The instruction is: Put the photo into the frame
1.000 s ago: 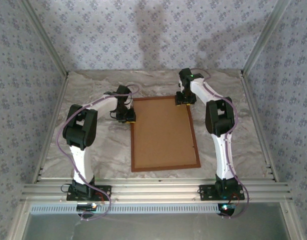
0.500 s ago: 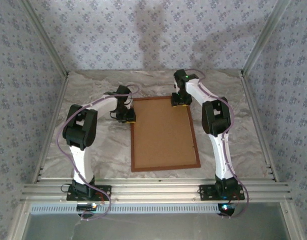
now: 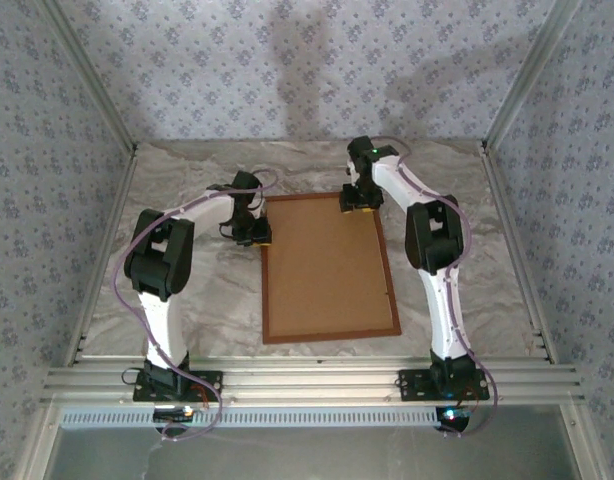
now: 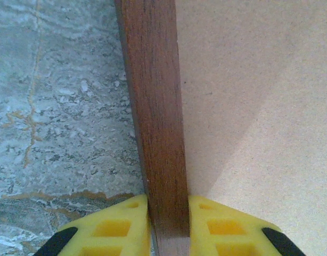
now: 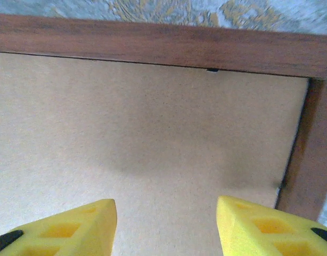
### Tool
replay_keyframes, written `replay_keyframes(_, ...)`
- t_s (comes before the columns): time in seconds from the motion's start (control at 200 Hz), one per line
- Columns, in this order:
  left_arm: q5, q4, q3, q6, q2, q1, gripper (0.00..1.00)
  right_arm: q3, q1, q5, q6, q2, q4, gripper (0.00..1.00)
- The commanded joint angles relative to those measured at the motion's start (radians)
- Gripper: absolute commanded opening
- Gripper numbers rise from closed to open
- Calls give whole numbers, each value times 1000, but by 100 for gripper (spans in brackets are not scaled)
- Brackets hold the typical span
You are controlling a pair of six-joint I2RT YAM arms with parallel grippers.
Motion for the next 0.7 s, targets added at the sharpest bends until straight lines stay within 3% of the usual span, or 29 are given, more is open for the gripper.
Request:
replay_keyframes(0.0,-37,15,-46,19,56,2,21,-16,-50,-19,-18,-102,-31,53)
replay_keyframes(0.215,-38,10,-42,20,58,2,22,-48,-107,-2,-37,-115,-25,53)
replay_keyframes(0.425,-41,6,-42,20,58,2,23,-102,-155,16,-67,-102,21,64)
replay_keyframes(0.695,-43,-1,-34,17,67,2,23,-107,-191,-17,-85,-38,42,62)
